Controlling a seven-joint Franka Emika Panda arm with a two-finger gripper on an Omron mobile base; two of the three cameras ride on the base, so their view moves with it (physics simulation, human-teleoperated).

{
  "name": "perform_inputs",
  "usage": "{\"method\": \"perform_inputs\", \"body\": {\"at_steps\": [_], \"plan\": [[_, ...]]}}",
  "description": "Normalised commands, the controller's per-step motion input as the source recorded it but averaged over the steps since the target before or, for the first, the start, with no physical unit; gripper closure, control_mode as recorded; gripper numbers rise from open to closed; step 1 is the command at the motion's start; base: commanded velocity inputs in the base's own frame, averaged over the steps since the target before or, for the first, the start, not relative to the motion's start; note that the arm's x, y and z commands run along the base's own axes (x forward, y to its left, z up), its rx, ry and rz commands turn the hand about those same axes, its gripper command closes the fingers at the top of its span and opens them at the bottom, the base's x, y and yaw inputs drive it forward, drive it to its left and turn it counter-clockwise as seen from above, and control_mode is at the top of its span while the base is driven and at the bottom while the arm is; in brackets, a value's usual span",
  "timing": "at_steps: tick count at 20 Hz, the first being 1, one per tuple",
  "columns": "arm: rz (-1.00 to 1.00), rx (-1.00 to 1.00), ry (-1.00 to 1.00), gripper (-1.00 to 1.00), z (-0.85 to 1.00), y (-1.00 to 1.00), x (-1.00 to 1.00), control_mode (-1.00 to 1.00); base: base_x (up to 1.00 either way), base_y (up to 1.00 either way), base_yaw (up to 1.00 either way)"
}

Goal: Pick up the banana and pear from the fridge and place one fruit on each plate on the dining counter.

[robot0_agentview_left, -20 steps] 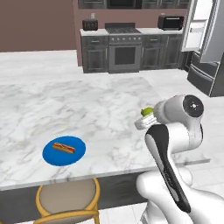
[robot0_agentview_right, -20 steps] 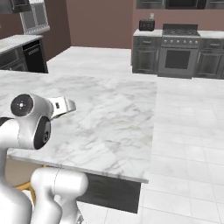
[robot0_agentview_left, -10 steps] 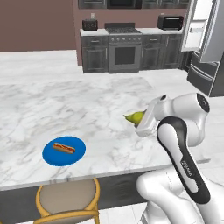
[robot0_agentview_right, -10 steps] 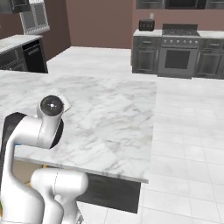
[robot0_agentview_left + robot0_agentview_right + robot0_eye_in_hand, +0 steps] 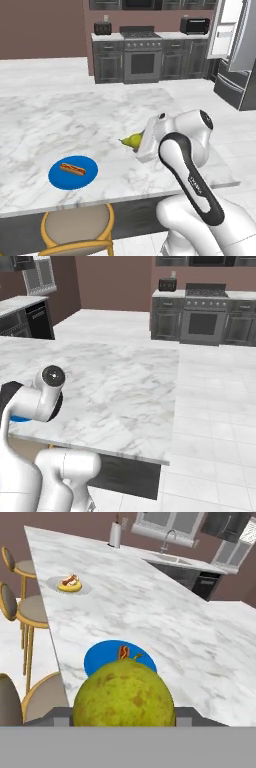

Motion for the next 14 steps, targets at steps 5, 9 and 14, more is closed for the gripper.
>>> {"method": "perform_inputs", "body": {"at_steps": [5,9,14], "plan": [[0.25,0.00,0.05,1.00,-0.38,0.33,0.17,-1.00,0.00,0.00,0.00],[0.29,0.00,0.15,1.00,-0.56,0.33,0.37,-1.00,0.00,0.00,0.00],[0.17,0.00,0.17,1.00,-0.41,0.36,0.79,-1.00,0.00,0.00,0.00]]}}
